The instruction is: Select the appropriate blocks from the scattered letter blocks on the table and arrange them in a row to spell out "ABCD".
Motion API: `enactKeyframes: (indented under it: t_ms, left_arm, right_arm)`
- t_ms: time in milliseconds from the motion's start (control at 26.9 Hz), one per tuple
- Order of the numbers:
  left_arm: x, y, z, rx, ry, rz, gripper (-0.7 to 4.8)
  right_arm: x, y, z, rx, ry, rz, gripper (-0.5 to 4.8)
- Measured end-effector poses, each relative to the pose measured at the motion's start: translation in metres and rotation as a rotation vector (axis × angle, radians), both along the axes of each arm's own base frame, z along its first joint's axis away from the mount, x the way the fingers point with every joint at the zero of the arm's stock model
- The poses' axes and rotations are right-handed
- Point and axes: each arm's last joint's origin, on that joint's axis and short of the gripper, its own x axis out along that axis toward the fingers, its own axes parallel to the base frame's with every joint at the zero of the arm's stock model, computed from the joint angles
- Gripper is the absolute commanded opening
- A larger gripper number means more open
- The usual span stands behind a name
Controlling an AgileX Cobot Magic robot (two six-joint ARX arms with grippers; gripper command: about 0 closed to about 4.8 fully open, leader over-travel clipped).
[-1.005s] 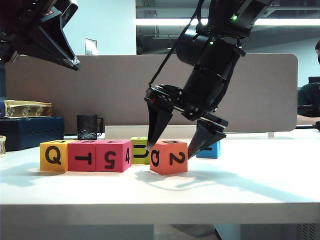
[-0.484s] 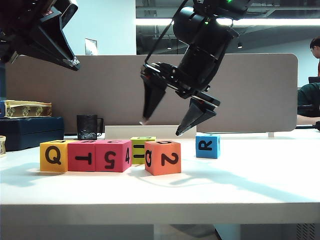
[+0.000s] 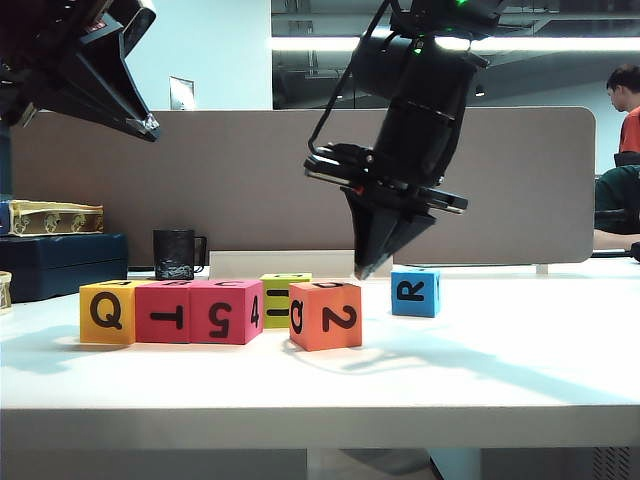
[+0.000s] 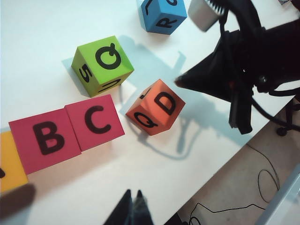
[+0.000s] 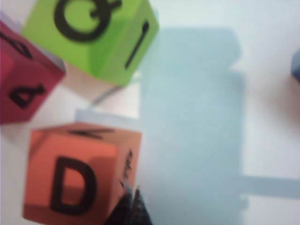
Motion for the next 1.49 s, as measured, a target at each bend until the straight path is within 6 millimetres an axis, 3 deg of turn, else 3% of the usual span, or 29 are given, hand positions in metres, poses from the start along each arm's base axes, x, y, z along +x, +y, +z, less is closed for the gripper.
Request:
enactKeyframes:
  t_ms: [335,521,1079,1488]
  left_arm:
    - [0.000,0.000,0.000,0.000,0.000,0.000,-0.06]
    - [0.000,0.000,0.000,0.000,0.003,0.000,-0.06]
    - [0.000,0.000,0.000,0.001,0.003,0.000,-0.06]
    - [-0.001,0.000,-0.001,0.002,0.010,0.000,-0.06]
  right_arm:
    - [-0.009,-0.007,-0.005,-0.096,0.081,0.021,-0.01]
    - [-0.016,-0.007,-0.006,-0.055,0.177,0.055,-0.01]
    - [-0.027,0.023,-0.005,0.032,0.139,0.157,-0.01]
    - [-0.021,0.036,-0.022,0.042,0.113,0.172,-0.01]
